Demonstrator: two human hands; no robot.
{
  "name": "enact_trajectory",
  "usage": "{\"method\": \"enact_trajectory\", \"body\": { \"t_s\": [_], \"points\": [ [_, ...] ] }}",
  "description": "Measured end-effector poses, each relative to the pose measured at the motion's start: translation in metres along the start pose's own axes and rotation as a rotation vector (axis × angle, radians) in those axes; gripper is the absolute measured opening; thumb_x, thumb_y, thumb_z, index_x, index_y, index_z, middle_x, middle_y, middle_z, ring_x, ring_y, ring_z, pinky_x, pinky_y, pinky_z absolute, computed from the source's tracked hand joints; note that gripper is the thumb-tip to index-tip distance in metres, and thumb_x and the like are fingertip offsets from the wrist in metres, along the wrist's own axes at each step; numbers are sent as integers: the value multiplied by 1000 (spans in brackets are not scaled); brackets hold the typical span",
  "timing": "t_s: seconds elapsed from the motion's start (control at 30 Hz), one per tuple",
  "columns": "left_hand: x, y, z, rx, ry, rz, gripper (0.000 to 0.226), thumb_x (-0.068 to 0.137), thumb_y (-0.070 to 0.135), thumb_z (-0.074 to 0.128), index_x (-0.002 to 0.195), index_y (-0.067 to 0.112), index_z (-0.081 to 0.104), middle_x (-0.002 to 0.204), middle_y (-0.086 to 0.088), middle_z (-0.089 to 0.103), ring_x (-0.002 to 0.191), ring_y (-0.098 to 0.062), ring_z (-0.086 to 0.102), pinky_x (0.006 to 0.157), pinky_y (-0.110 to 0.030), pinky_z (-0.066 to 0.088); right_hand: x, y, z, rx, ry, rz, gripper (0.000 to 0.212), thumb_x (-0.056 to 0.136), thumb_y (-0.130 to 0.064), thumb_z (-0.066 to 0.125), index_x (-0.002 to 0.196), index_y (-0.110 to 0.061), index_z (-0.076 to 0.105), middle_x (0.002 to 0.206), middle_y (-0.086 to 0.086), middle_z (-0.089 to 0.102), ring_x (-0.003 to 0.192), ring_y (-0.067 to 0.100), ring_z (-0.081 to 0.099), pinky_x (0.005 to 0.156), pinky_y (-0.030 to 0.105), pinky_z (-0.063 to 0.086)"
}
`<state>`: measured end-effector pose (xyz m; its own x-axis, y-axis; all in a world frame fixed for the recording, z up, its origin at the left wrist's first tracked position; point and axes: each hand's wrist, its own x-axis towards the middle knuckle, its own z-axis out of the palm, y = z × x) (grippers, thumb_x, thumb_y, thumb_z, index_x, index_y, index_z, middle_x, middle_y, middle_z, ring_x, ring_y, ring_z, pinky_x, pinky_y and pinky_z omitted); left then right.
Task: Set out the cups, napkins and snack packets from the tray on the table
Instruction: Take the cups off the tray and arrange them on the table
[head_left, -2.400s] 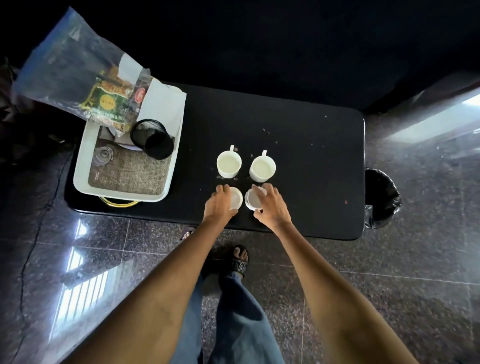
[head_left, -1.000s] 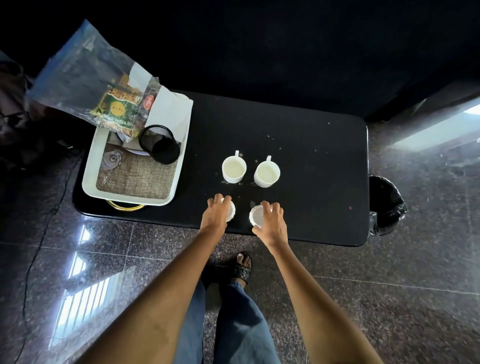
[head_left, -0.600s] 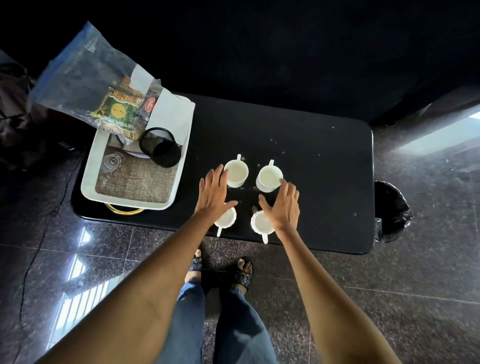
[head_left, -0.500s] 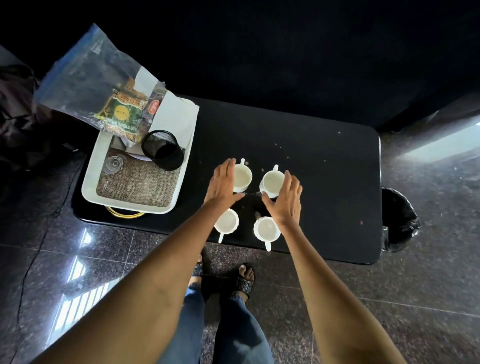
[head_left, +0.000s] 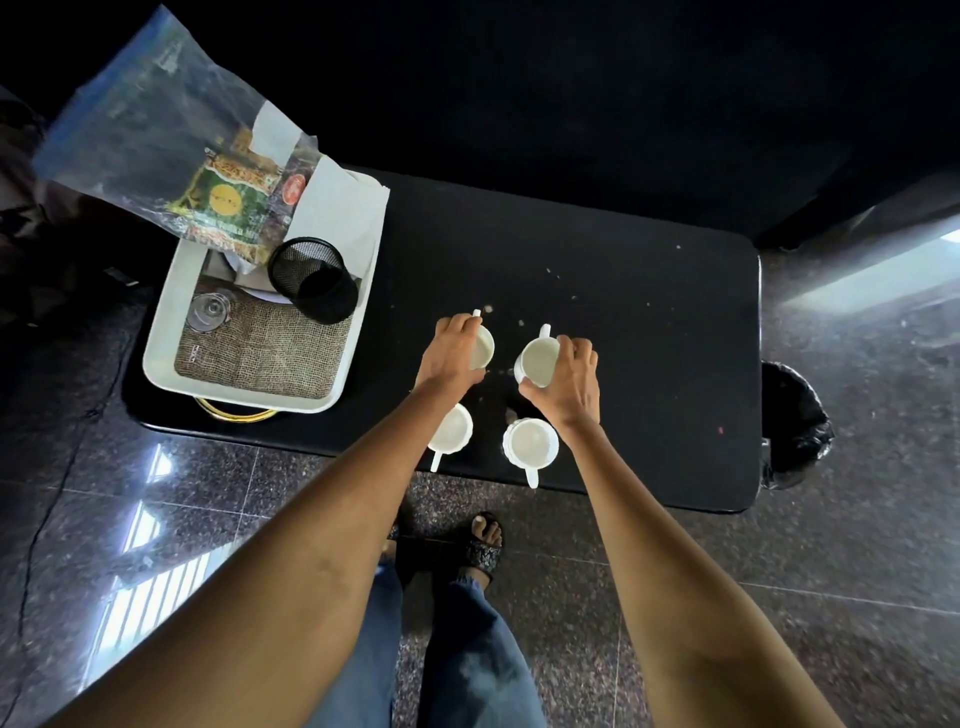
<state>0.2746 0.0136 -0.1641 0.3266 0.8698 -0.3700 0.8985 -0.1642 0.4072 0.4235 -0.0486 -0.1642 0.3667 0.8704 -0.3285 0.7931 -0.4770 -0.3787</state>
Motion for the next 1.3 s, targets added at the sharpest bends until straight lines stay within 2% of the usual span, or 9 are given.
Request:
{"method": "enact_trajectory", "body": {
  "t_s": [0.23,0.37,0.47,0.57,0.63,0.7,0.83,0.97,1.3],
  "points": [
    [-13,-11,2,-19,-9,9,71,82,17,70,143,12,34,145,-2,38,134,-22,32,100,-39,49,-15,11,-1,-30,-23,-19,70,68,-28,75,127,-8,42,127,11,42,115,27,43,68,31,46],
    [-22,-10,0,-88,25,17,82,78,20,75,144,10,28,147,-7,33,135,-24,33,103,-39,46,-21,12,1,-39,14,-13,78,73,-37,70,136,-10,34,131,10,41,119,28,40,67,34,48],
    [-44,-12,7,-235,120,-121,104,65,30,84,145,8,22,149,-11,29,137,-27,31,107,-40,40,-42,15,6,27,188,64,79,76,-53,60,136,-10,34,128,10,46,117,28,43,67,37,51],
    [-75,-18,21,-313,117,-287,115,55,40,88,144,7,21,145,-13,33,134,-29,34,104,-42,42,-74,21,19,71,270,121,76,75,-63,48,126,-7,44,120,11,52,109,28,48,69,40,56],
    [-91,-21,33,-249,98,-273,113,54,46,86,142,8,24,141,-12,37,128,-28,40,98,-42,46,-93,25,30,97,258,116,73,76,-64,43,120,-6,48,116,10,55,106,28,51,70,44,56],
    [-99,-21,43,-191,91,-217,104,59,45,84,139,9,28,137,-10,41,124,-26,43,94,-40,49,-104,28,40,111,208,100,69,77,-58,53,122,-6,47,120,9,53,110,27,50,71,44,57],
    [-103,-18,49,-170,112,-196,83,70,21,80,137,9,34,134,-11,46,122,-26,44,84,-40,53,-105,26,48,89,69,20,81,73,-47,68,136,-7,37,131,9,46,121,25,42,71,39,55],
    [-103,-17,48,-166,109,-216,78,72,17,79,136,7,36,135,-12,46,123,-27,44,84,-40,53,-99,25,48,118,56,37,74,71,-35,71,131,-6,41,125,10,48,115,27,45,74,38,52],
    [-106,-17,46,-143,84,-228,76,74,17,77,137,7,36,136,-13,45,125,-27,43,90,-39,51,-105,36,46,148,76,69,71,69,-32,73,128,-5,43,121,12,49,113,28,46,75,38,51]
  ]
}}
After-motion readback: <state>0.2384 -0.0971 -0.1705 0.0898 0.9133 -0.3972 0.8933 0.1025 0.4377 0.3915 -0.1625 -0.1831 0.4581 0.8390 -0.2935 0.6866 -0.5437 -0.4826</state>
